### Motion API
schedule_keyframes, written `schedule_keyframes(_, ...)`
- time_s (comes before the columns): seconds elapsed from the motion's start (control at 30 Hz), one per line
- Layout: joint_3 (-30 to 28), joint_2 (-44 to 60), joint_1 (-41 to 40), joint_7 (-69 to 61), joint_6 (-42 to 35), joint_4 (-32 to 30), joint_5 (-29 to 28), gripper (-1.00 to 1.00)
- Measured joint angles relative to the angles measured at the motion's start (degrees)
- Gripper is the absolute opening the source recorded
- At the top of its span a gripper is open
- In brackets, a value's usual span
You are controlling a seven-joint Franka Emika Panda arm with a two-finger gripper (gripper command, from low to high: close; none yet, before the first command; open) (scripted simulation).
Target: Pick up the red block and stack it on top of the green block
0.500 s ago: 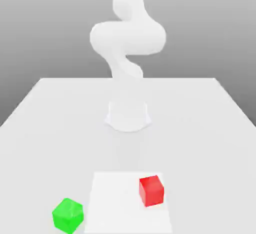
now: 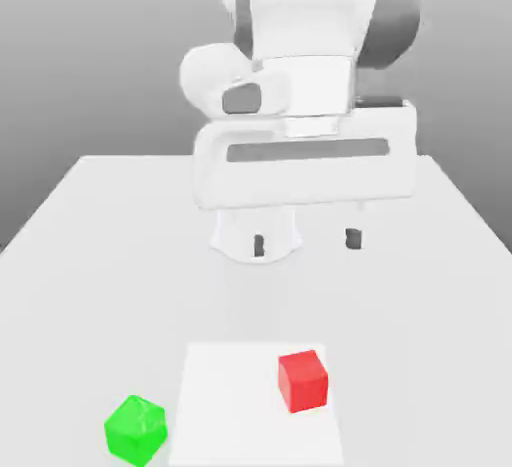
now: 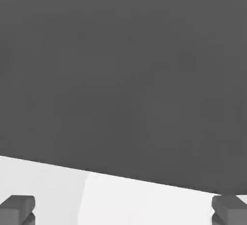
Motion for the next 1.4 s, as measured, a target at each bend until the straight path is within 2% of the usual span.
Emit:
schedule_keyframes(0.17, 0.50, 10.38, 1.42, -1.15, 5.77, -4.93, -0.87, 0.00)
schedule_keyframes(0.37, -0.17, 22.84, 1.89, -0.64, 15.89, -4.27, -1.99, 0.00)
schedule_keyframes(0.4, -0.20, 24.31, 1.89, -0.54, 17.14, -4.06, -2.12, -1.00)
schedule_keyframes(0.63, -0.15, 24.39, 1.83, -0.36, 17.18, -4.06, -2.33, -1.00)
schedule_keyframes(0.83, 0.38, 13.60, 1.37, -0.86, 7.90, -5.56, -1.27, -1.00)
schedule_keyframes(1.4, -9.07, 15.43, -8.31, 35.82, -1.44, 5.51, 0.80, -1.00)
